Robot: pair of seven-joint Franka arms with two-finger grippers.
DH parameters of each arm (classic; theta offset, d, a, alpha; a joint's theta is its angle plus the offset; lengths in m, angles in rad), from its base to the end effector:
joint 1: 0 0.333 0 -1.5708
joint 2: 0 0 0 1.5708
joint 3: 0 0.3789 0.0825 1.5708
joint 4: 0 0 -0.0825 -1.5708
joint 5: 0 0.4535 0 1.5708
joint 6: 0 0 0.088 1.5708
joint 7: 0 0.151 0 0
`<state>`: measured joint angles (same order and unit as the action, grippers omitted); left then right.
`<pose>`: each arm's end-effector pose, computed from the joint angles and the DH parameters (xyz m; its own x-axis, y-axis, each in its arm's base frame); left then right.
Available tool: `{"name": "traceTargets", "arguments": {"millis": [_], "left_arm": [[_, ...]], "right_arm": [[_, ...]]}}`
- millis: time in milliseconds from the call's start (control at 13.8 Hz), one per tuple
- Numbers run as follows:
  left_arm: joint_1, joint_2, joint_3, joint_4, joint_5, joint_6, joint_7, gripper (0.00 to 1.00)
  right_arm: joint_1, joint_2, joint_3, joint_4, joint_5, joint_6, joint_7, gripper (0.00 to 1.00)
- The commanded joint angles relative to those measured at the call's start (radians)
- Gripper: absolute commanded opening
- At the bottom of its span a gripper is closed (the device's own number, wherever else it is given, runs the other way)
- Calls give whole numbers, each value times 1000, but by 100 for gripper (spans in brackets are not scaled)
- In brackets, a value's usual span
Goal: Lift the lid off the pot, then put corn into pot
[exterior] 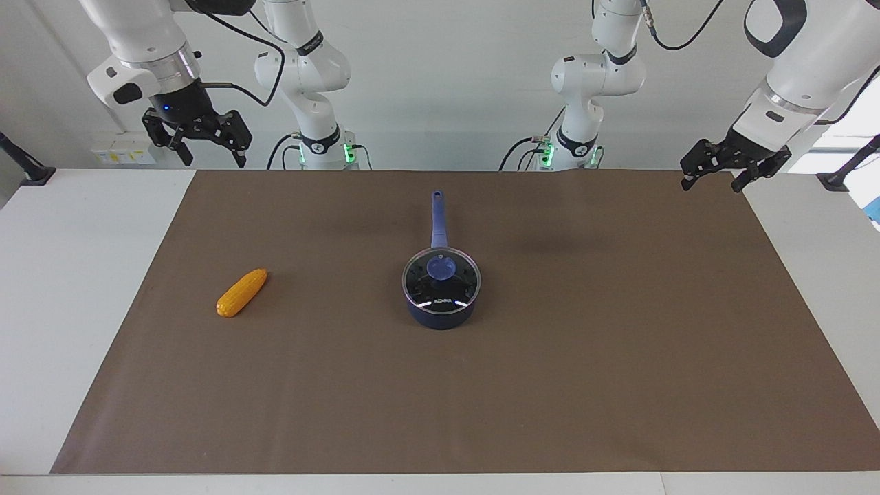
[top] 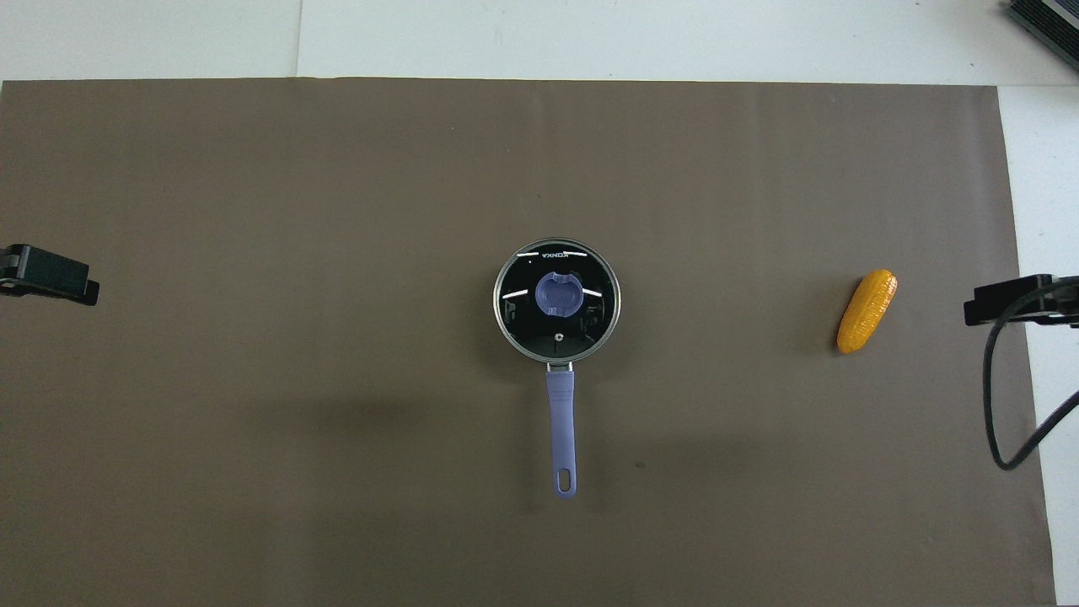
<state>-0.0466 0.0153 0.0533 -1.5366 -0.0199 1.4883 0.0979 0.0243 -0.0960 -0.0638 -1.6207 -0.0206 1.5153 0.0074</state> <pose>0.6184 0.0007 0.6454 0.9938 -0.0927 -0.0614 -0.0913 -0.9955 0.0252 0.5810 -0.0281 0.6694 0.9988 -0.0477 -0.0095 -0.0475 -0.9988 0.0145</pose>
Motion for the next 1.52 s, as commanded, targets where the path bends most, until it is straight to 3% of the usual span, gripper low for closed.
{"name": "traceTargets", "arguments": {"millis": [0, 650, 1445], "left_arm": [[-4, -2, 3, 0, 9, -14, 16, 100], [-52, -2, 0, 0, 18, -13, 11, 100], [-194, 17, 2, -2, 28, 23, -46, 100]], "right_arm": [[-3, 10, 4, 22, -7, -27, -29, 100], [-3, 5, 7, 15, -4, -18, -24, 100], [-4, 4, 6, 12, -2, -15, -24, 100]]}}
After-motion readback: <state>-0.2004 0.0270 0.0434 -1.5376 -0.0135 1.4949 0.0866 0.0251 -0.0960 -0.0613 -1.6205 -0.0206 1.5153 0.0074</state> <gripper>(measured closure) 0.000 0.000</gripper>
